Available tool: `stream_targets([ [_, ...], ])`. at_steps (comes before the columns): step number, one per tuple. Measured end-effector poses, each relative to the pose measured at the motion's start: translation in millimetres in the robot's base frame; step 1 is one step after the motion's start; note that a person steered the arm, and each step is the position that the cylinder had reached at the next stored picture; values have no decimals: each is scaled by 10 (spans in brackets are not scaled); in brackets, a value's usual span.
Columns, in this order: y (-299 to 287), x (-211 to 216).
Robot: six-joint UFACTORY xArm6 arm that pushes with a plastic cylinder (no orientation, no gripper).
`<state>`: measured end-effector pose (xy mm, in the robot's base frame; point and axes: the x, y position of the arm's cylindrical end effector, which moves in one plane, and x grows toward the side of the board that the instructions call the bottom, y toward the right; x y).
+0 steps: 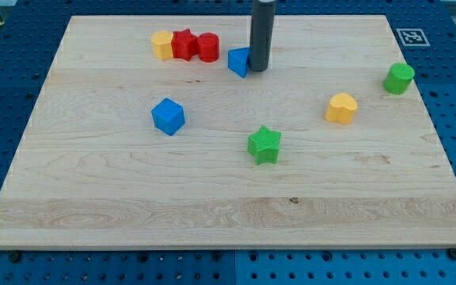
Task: Move the blue triangle below the red circle
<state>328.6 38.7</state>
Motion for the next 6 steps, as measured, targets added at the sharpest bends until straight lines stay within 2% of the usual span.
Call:
stream_targets([
  [3, -406, 24],
  [4, -406, 418],
  [5, -406, 1088],
  [6, -442, 1567],
])
